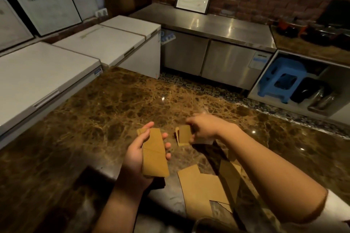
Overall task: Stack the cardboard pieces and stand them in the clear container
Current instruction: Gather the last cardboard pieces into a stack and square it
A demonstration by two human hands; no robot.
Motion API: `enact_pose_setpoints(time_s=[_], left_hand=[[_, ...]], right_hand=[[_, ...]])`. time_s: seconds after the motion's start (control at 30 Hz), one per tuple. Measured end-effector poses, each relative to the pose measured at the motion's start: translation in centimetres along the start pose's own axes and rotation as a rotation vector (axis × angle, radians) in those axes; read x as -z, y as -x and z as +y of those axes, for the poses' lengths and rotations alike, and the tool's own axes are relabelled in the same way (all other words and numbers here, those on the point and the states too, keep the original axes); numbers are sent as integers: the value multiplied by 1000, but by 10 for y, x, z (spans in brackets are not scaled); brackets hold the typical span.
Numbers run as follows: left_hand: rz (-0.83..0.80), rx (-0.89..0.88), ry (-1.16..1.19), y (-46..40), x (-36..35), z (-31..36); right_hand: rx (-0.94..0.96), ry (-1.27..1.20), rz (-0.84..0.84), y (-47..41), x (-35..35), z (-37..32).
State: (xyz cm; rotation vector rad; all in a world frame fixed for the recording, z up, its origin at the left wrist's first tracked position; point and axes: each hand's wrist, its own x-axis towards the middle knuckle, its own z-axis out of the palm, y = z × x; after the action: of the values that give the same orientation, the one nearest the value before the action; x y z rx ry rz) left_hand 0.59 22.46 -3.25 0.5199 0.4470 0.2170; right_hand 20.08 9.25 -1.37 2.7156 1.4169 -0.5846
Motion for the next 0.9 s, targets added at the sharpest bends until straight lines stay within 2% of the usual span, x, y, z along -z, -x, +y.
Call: enact_pose_setpoints(time_s=[0.13,0.27,0.37,0.47,0.53,0.6,0.67,0.77,0.83,0.9], left_hand=[[-43,36,-30,7,-22,-8],[-84,119,-76,22,-56,-21],[-198,161,-162,34,-80,-36],[-254,67,-352,51,-95,-56],[-262,75,-346,59,-97,-60],[-357,131,-360,67,-100,-61],[-384,107,-452,72,-102,-63],[-416,56,-429,72,-109,-64],[-421,31,-389,77,-116,-63],[-414,156,-302,80,-123,-62]], right_hand=[[-321,-984,252,70,0,-4],[-374,-1607,415,144,2,-20],[-347,-1927,471,192,6,-34],[-393,-1993,552,224,7,-44],[-447,-1987,602,237,8,-48],[-485,-1971,635,246,9,-49],[-483,-1914,675,255,9,-51],[-366,-1757,819,265,11,-55],[-264,-1556,938,273,15,-56],[-147,-1306,1023,283,21,-56]])
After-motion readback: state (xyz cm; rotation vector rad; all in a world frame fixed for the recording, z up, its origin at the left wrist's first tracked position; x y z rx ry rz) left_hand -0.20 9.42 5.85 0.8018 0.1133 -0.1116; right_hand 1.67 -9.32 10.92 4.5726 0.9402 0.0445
